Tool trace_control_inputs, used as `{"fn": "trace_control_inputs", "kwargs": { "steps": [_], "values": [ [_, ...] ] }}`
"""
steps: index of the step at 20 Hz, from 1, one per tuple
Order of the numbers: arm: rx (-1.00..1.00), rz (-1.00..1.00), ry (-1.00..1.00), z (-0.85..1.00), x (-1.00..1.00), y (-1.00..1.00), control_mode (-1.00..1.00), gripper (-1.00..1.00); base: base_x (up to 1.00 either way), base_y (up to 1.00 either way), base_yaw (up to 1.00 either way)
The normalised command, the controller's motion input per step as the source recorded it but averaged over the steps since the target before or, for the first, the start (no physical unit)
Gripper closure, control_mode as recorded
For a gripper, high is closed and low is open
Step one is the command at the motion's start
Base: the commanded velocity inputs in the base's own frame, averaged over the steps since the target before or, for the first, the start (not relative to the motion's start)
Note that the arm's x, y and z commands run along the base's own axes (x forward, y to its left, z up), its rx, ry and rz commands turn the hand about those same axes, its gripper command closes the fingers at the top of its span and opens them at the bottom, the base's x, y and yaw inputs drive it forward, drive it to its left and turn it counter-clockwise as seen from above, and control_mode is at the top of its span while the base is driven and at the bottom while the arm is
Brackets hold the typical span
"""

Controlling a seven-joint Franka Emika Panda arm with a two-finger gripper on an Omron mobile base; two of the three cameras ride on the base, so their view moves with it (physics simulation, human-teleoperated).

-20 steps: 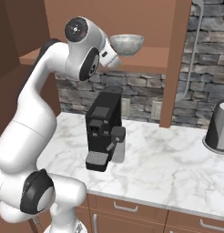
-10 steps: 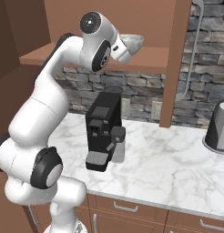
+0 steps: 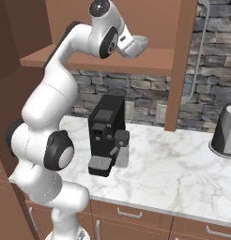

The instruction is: Take the smaller bowl and place it next to the appetizer plate on the dining counter , and place the larger bowl next to the plate with cooked food.

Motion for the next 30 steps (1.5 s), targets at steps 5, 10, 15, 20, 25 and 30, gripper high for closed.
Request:
{"fn": "trace_control_inputs", "kwargs": {
  "steps": [5, 10, 15, 20, 25, 30],
  "values": [
    [0.00, -0.01, 0.00, -0.31, 0.27, 0.00, -1.00, -1.00, 0.00, 0.00, 0.00],
    [-0.01, -0.02, 0.00, -0.56, 0.21, 0.00, -1.00, -1.00, 0.00, 0.00, 0.00],
    [0.00, -0.01, 0.00, -0.37, 0.21, 0.00, -1.00, 1.00, 0.00, 0.00, 0.00],
    [0.00, 0.00, 0.00, -0.04, 0.07, 0.00, -1.00, 1.00, 0.00, 0.00, 0.00],
    [0.00, -0.01, -0.01, -0.07, -0.53, -0.02, -1.00, 1.00, 0.00, 0.00, 0.00],
    [-0.03, 0.05, -0.10, -0.58, -1.00, 0.58, -1.00, 1.00, 0.00, 0.00, 0.00]
  ]
}}
